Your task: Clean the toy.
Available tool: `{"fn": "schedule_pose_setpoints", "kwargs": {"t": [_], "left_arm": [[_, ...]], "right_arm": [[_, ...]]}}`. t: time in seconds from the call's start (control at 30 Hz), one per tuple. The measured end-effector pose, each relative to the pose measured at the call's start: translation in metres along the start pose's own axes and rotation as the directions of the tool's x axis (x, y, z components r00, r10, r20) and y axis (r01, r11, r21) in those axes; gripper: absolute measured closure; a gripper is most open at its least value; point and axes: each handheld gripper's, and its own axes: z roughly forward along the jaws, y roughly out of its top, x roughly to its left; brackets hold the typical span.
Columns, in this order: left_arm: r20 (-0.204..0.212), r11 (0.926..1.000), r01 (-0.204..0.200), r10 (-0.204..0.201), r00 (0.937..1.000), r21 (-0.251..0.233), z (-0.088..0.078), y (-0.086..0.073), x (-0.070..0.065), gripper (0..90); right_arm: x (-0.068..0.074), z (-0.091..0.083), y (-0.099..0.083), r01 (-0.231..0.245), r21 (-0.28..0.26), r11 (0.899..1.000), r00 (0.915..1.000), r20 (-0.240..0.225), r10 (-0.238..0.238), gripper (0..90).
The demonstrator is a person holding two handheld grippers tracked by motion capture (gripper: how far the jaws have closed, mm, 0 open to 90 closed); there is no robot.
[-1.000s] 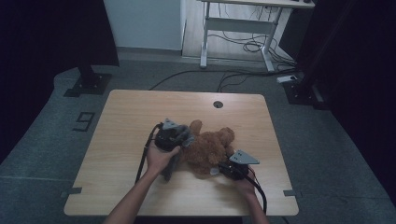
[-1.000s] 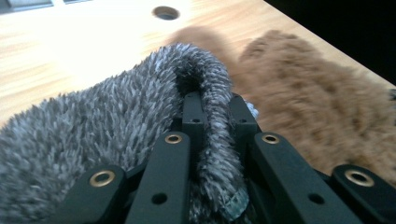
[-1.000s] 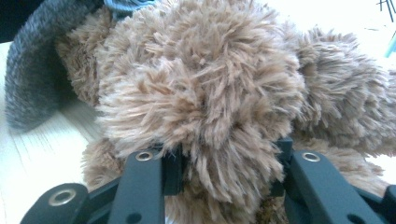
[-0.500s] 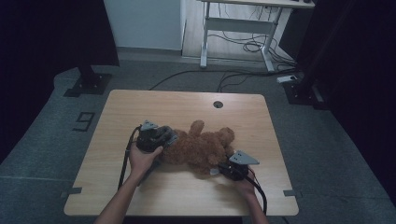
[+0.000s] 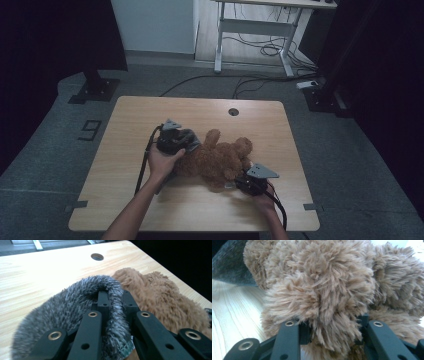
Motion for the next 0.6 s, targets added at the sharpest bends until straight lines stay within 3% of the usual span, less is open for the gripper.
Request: {"fn": "schedule_pose_setpoints", "kwargs": {"t": [0.1, 0.2, 0.33, 0.47, 0.6], "left_arm": [[-0.001, 0.9986, 0.008, -0.008, 1.0, 0.052, 0.017, -0.003, -0.001, 80.1], [0.002, 0.9983, 0.011, -0.011, 0.9999, 0.057, 0.026, -0.016, 0.001, 81.3], [0.024, 0.9991, 0.005, -0.006, 0.9997, 0.042, 0.023, -0.028, 0.003, 82.6], [0.017, 0.998, -0.057, 0.056, 0.9983, 0.026, 0.017, -0.042, -0.007, 83.2], [0.026, 0.9967, -0.081, 0.081, 0.9964, -0.005, 0.012, -0.055, -0.014, 83.5]], "right_arm": [[0.0, 0.0, 0.0, 0.004, 0.001, 1.0, 1.0, -0.003, -0.004, 61.5], [0.0, 0.0, 0.0, 0.01, 0.001, 1.0, 0.9999, -0.004, -0.01, 61.4], [0.0, 0.0, 0.0, 0.002, 0.004, 1.0, 0.9999, -0.011, -0.002, 58.9], [-0.001, -0.005, 0.003, 0.004, 0.018, 1.0, 0.9997, -0.025, -0.003, 52.6], [-0.001, -0.011, 0.005, 0.007, 0.041, 0.999, 0.9992, -0.04, -0.005, 44.1]]}}
